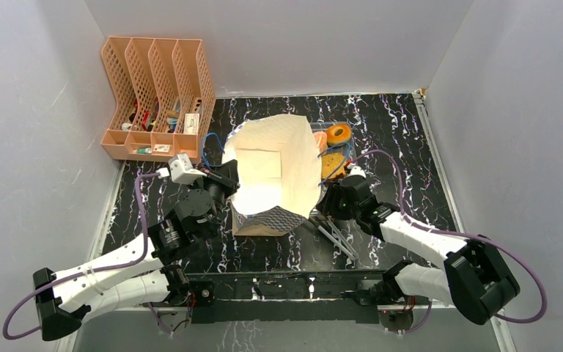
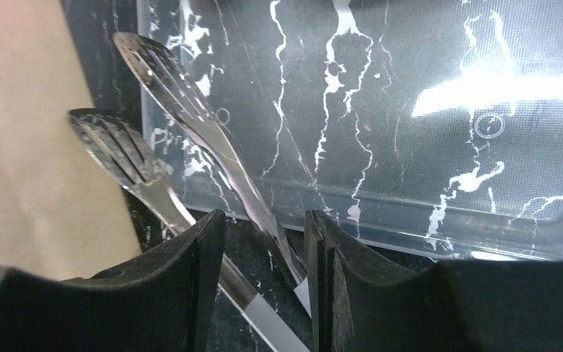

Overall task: Take the fake bread out of the paper bag
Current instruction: Pick up the clamp at the center of the board.

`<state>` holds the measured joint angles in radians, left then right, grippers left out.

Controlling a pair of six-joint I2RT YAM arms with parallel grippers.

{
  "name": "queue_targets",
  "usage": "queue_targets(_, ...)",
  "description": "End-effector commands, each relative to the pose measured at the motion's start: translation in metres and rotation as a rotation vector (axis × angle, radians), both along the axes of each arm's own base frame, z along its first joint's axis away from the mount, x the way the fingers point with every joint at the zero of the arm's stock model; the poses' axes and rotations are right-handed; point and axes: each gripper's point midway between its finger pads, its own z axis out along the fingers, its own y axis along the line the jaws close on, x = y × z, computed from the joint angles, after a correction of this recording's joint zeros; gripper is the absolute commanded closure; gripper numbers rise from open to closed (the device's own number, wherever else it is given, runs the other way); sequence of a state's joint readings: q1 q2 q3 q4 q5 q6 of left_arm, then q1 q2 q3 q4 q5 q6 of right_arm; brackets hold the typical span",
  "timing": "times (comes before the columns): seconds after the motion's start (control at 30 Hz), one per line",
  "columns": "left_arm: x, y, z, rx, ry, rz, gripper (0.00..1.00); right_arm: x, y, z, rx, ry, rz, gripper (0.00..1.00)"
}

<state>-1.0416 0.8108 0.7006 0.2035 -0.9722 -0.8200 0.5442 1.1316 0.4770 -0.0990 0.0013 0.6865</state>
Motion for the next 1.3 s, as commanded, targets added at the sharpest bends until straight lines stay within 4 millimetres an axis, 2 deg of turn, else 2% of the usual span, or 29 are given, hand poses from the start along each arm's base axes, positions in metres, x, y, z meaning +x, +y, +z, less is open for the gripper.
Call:
queue_targets(0.0,-0.002,0.018,0.004,-0.065,-0.012,0.063,1.00,0.013,0.004,0.000,-0.055,-0.080,-0.011,0.59)
queue_targets(0.33,-0.008,0.034,-0.012,-0.039,0.018,0.079,0.98,0.005,0.004,-0.024,-0.164,-0.061,-0.012,0.66)
queue_targets(0.43,-0.011,0.038,-0.019,-0.027,0.038,0.083,0.87,0.003,0.003,-0.033,-0.196,-0.047,-0.016,0.70)
queue_targets(0.5,-0.013,0.040,-0.023,-0.020,0.053,0.082,0.76,0.001,0.002,-0.038,-0.217,-0.043,-0.019,0.75)
queue_targets(0.6,-0.015,0.043,-0.028,-0.012,0.067,0.079,0.64,-0.001,0.002,-0.042,-0.242,-0.032,-0.024,0.86)
queue_targets(0.67,-0.017,0.045,-0.029,-0.012,0.074,0.079,0.59,-0.002,0.002,-0.040,-0.250,-0.038,-0.029,0.91)
queue_targets(1.0,-0.026,0.055,-0.030,-0.010,0.107,0.072,0.48,-0.007,0.000,-0.015,-0.242,-0.090,-0.063,0.96)
queue_targets(1.07,-0.027,0.056,-0.028,-0.020,0.109,0.066,0.42,-0.008,0.002,-0.007,-0.239,-0.104,-0.064,0.96)
queue_targets(1.27,-0.031,0.059,-0.016,-0.037,0.101,0.052,0.37,-0.010,0.002,0.012,-0.221,-0.135,-0.085,0.97)
